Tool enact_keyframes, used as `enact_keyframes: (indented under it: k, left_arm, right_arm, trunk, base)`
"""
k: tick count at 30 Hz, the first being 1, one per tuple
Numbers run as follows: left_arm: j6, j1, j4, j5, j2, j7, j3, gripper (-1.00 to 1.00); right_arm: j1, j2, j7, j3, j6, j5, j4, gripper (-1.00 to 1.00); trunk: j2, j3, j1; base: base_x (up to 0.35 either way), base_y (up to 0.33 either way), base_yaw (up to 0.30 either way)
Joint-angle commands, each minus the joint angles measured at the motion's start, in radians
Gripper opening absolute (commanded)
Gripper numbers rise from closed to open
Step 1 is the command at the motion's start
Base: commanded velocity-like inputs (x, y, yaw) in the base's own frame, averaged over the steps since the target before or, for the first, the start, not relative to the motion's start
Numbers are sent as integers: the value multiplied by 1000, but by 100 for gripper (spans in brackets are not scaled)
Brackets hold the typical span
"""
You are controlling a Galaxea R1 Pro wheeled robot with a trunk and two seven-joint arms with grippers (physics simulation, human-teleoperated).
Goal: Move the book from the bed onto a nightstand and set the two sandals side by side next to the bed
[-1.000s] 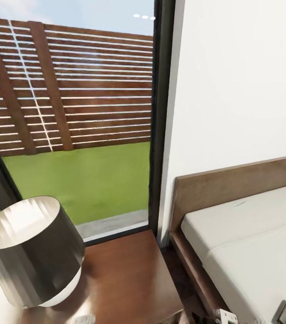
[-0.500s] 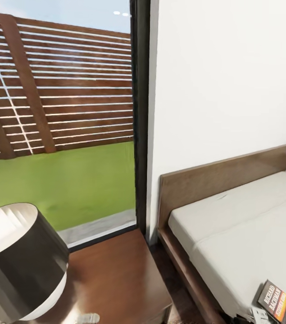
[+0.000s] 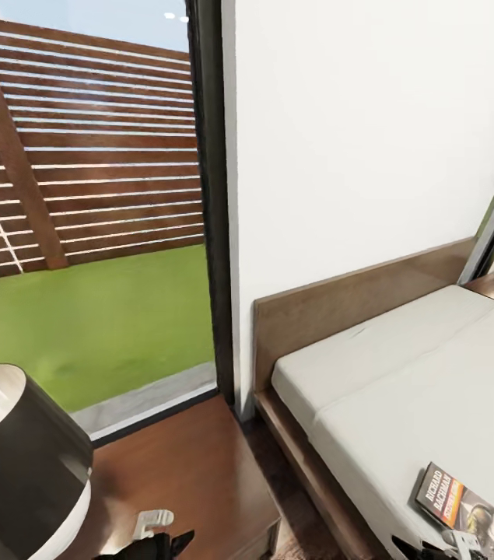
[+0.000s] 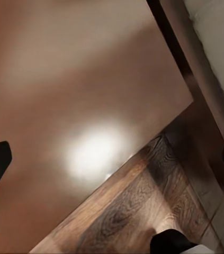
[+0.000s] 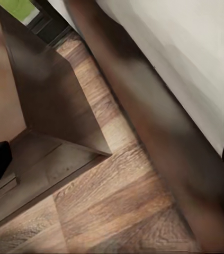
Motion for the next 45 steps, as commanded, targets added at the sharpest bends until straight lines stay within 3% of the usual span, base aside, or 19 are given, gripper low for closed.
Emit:
enact_keyframes:
  k: [1, 31, 45]
  left_arm:
    - [-2, -1, 0, -5, 0, -4, 6, 100]
    - [-1, 0, 0, -5, -1, -2, 6, 100]
    - [-1, 0, 0, -5, -1, -1, 6, 100]
  right_arm:
    - [-2, 0, 6, 8, -7, -7, 4, 100]
    - [-2, 0, 9, 7, -7, -6, 3, 100]
    - [-2, 0, 9, 7, -7, -6, 3, 100]
  trunk:
    - [0, -1, 0]
    - [0, -19, 0]
    - [0, -24, 0]
  base:
    - [0, 0, -196]
    - [0, 0, -211]
    - [0, 0, -76]
